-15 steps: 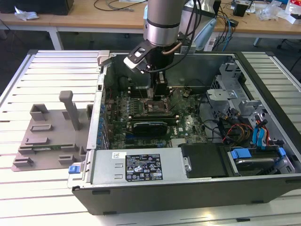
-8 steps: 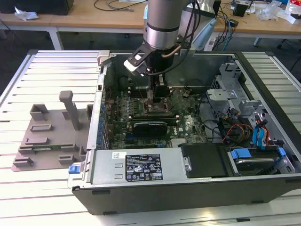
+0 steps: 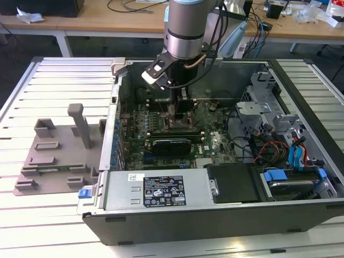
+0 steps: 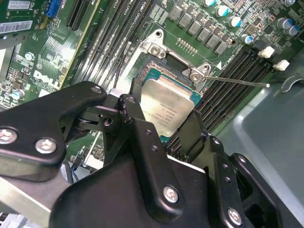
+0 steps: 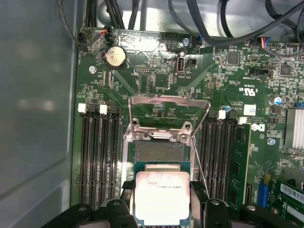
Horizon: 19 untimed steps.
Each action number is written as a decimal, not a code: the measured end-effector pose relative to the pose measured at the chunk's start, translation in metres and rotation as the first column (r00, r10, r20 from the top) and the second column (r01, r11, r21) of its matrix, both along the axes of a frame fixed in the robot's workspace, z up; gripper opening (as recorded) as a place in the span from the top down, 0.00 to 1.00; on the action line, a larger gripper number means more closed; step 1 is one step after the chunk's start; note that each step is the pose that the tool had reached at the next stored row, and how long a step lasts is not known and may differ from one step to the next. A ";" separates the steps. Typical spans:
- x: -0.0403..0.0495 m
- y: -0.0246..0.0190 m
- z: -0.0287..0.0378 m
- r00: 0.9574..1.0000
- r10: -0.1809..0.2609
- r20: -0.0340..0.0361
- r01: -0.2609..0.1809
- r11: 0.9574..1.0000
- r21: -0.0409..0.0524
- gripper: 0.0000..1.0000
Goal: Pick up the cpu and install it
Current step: 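Place the cpu into insertion slot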
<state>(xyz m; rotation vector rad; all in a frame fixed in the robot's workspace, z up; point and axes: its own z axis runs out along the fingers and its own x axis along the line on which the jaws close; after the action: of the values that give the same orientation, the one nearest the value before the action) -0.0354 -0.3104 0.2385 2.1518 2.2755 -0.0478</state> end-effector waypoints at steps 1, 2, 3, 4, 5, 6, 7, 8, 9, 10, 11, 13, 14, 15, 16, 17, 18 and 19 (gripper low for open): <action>0.0000 0.0000 -0.0007 1.000 0.000 0.000 0.000 1.000 0.000 0.45; 0.0000 0.0000 -0.0017 1.000 0.000 0.000 0.000 1.000 0.000 0.45; 0.0000 0.0000 -0.0025 1.000 0.000 0.000 0.000 1.000 0.000 0.45; 0.0000 0.0000 -0.0037 1.000 0.000 0.000 0.000 1.000 0.000 0.45; 0.0000 0.0000 -0.0048 1.000 0.000 0.000 0.000 1.000 0.000 0.45; 0.0000 0.0000 -0.0058 1.000 0.000 0.000 0.000 1.000 0.000 0.45; 0.0000 0.0000 -0.0080 1.000 0.000 0.000 0.000 1.000 -0.001 0.45; 0.0000 0.0000 -0.0094 1.000 0.000 0.000 0.000 1.000 -0.001 0.45; 0.0000 0.0000 -0.0104 1.000 0.000 0.000 0.000 1.000 -0.001 0.45; 0.0000 0.0000 -0.0128 1.000 0.000 0.000 0.000 1.000 -0.001 0.45; 0.0001 0.0000 -0.0142 1.000 0.000 0.000 0.000 1.000 -0.002 0.45; 0.0004 0.0003 -0.0157 1.000 -0.001 0.000 0.001 1.000 -0.014 0.45; 0.0005 0.0004 -0.0162 1.000 -0.002 0.000 0.002 1.000 -0.025 0.45; 0.0006 0.0006 -0.0168 1.000 -0.004 0.000 0.004 0.999 -0.033 0.45; 0.0011 0.0006 -0.0183 1.000 -0.005 0.000 0.005 0.999 -0.034 0.45; 0.0014 0.0006 -0.0208 1.000 -0.008 0.000 0.008 0.999 -0.035 0.45; 0.0016 0.0007 -0.0237 1.000 -0.016 0.000 0.016 0.999 -0.034 0.45; 0.0018 0.0007 -0.0255 1.000 -0.022 0.000 0.022 0.999 -0.034 0.45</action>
<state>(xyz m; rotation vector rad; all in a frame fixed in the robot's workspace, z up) -0.0336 -0.3097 0.2130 2.1610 2.2339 -0.0872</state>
